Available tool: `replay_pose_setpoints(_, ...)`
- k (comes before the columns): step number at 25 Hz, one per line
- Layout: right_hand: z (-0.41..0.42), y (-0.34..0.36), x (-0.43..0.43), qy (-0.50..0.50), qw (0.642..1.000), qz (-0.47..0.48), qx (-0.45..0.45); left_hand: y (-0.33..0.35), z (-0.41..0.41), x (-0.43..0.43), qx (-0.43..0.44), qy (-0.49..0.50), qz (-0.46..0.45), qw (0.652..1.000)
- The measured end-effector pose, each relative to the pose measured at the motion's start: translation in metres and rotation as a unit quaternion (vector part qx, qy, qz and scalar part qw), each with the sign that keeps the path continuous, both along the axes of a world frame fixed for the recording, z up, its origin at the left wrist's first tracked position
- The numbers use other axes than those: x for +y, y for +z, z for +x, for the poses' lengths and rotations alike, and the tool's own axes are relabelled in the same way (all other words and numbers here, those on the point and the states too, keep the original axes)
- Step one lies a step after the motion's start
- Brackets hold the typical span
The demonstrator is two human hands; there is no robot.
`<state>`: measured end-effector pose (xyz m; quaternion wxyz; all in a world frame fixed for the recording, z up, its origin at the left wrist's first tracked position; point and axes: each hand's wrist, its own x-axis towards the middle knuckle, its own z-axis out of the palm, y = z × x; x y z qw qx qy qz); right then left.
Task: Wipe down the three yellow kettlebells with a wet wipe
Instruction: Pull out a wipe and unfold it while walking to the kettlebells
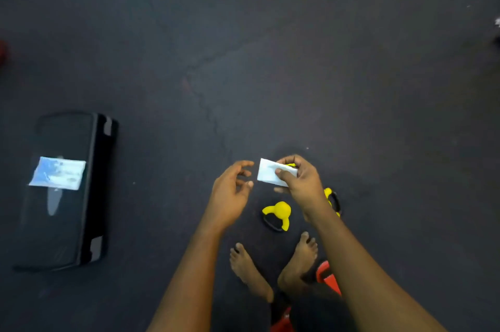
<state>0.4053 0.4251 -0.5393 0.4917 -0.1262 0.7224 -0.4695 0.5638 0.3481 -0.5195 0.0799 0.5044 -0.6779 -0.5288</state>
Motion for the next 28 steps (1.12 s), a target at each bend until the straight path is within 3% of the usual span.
replay_pose_setpoints(7, 0.025, -0.287, 0.007, -0.077, 0.996, 0.035, 0.014, -0.292, 0.004, 0.015, 0.013, 0.062, -0.025, 0.998)
replay_pose_setpoints(10, 0.038, -0.378, -0.004, -0.079, 0.996, 0.011, 0.039, -0.381, 0.003, 0.021, 0.033, 0.078, -0.043, 0.996)
replay_pose_setpoints(14, 0.039, -0.448, -0.016, -0.072, 0.995, -0.028, 0.064, -0.453, -0.004, 0.018, 0.053, 0.097, -0.078, 0.991)
replay_pose_setpoints(18, 0.033, -0.449, -0.009, -0.065, 0.991, -0.069, 0.091, -0.452, -0.007, 0.016, 0.069, 0.105, -0.128, 0.984)
replay_pose_setpoints(22, 0.051, -0.381, 0.028, -0.054, 0.983, -0.140, 0.102, -0.383, 0.009, 0.053, 0.086, 0.092, -0.196, 0.972)
replay_pose_setpoints(28, 0.100, -0.270, 0.133, 0.003, 0.972, -0.204, 0.115, -0.290, 0.056, 0.177, 0.100, 0.075, -0.251, 0.960)
